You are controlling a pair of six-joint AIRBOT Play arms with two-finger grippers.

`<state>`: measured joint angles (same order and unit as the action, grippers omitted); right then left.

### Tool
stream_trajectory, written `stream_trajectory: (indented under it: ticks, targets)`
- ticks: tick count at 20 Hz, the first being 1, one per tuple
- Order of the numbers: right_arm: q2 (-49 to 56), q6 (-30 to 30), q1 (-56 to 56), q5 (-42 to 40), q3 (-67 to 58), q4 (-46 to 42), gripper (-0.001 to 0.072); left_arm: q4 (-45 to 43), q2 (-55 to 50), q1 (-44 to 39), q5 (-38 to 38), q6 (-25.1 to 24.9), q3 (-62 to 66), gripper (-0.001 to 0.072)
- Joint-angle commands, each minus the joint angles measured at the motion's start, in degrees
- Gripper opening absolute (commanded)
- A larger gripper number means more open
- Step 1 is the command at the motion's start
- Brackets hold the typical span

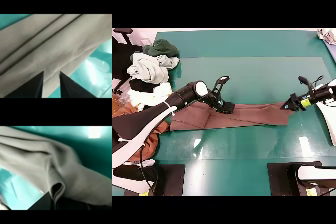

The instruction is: Fold the shirts.

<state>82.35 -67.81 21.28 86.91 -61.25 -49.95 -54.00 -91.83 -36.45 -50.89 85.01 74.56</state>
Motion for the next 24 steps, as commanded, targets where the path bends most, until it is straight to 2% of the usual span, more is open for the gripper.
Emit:
stream_trajectory:
  ticks: [1,4,5,6,7,10,13,18,22,24]
  targets:
    - [-10.75,-7.82,-3.04,-0.39,2.34,10.75,0.0015,-0.24,-1.81,-2.01,0.92,-0.04,0.02,0.0240]
    - [-18.91,-15.96,-9.55,-4.26,2.51,12.96,0.0015,-1.55,-3.19,-3.30,0.92,0.02,0.00,0.0238]
    - [-21.18,-19.04,-11.72,-5.25,2.40,12.96,0.0015,-2.51,-3.45,-3.45,0.74,0.04,0.00,0.0216]
    - [-23.50,-22.23,-13.97,-6.01,2.36,12.98,0.0015,-3.28,-3.56,-3.45,0.68,0.04,0.00,0.0138]
    - [-25.49,-24.85,-16.11,-6.19,2.36,13.00,0.0015,-3.30,-3.63,-3.43,0.87,0.04,0.00,0.0123]
    - [-30.18,-31.34,-22.10,-6.47,2.36,15.10,0.0015,-3.80,-3.63,-3.45,0.92,0.02,0.00,0.0124]
    - [-31.15,-32.30,-26.12,-7.87,2.38,21.99,0.0015,-5.01,-3.63,-3.45,0.66,0.02,0.00,0.0123]
    - [-26.53,-30.73,-35.23,-12.13,2.36,22.99,0.0016,-2.14,-3.04,-3.45,-0.85,0.66,0.39,0.0125]
    - [-21.81,-25.66,-39.28,-12.11,1.70,23.32,0.0016,-3.85,-0.98,-2.60,-12.13,0.63,7.34,0.0124]
    - [-20.46,-22.16,-39.47,-11.28,-0.87,23.37,0.0016,-7.39,1.64,-1.14,-18.40,0.76,11.91,0.0124]
